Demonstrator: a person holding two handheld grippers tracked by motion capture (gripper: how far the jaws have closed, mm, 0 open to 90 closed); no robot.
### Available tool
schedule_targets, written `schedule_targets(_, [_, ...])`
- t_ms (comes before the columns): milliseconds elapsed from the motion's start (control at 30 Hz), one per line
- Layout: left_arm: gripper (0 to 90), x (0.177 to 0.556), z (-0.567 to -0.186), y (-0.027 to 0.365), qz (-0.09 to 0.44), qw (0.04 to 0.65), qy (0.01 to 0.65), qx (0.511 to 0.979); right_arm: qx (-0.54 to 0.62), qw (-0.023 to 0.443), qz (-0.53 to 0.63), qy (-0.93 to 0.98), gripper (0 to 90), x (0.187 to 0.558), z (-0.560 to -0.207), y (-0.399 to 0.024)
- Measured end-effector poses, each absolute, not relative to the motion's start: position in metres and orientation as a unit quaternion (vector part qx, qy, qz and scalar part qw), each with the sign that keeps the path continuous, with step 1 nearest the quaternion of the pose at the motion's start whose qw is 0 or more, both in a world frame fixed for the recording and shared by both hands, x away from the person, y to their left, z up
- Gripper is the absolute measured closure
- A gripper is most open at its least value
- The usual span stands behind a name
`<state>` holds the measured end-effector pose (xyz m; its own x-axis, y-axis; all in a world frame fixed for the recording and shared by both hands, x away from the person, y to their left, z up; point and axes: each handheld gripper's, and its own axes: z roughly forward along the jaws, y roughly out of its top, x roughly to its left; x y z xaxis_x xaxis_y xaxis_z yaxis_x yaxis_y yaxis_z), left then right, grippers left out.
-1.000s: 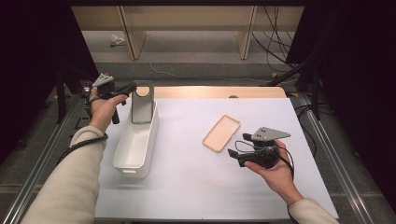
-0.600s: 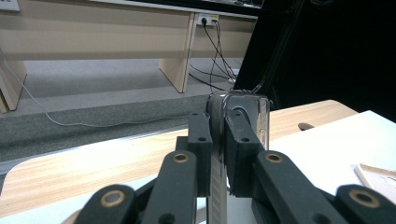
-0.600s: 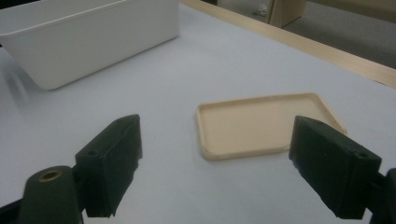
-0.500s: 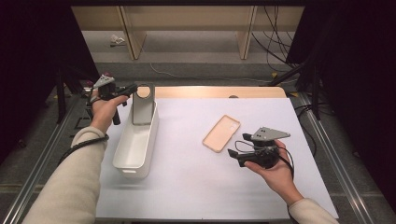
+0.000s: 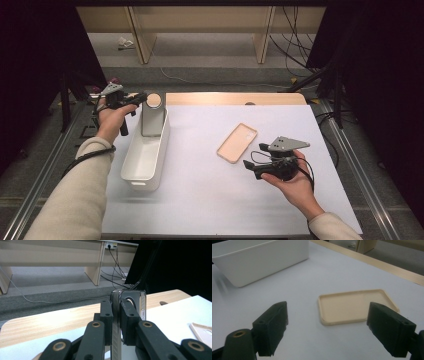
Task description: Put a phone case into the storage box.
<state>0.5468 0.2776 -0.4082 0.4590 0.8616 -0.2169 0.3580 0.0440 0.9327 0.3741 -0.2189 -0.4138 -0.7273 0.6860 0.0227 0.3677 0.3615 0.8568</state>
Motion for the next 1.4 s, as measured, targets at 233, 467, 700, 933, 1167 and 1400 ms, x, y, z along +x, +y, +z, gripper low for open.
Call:
schedule_targets(233, [80.3,0.547,-0.411,0.279,0.227,0.545,0.47,0.656,0.326,0.172,0.461,0.807,17.9,0.374,-0.414,-0.219])
schedule_targets(467, [79.6,0.547,-0.415,0.281,0.223,0.537,0.474,0.661,0.326,0.171,0.46,0.808,17.9,0.374,-0.414,-0.218])
schedule_targets(700, [78.9,0.547,-0.418,0.282,0.222,0.529,0.476,0.666,0.326,0.171,0.459,0.808,17.9,0.374,-0.415,-0.218])
schedule_targets(933, [78.6,0.548,-0.418,0.282,0.223,0.525,0.477,0.668,0.326,0.171,0.46,0.808,17.9,0.374,-0.415,-0.218])
schedule_targets(1167, [77.8,0.548,-0.418,0.282,0.228,0.517,0.478,0.673,0.325,0.17,0.459,0.809,17.9,0.374,-0.415,-0.218])
schedule_targets(1400, [76.8,0.549,-0.419,0.282,0.233,0.51,0.481,0.674,0.325,0.17,0.459,0.809,17.9,0.374,-0.415,-0.218])
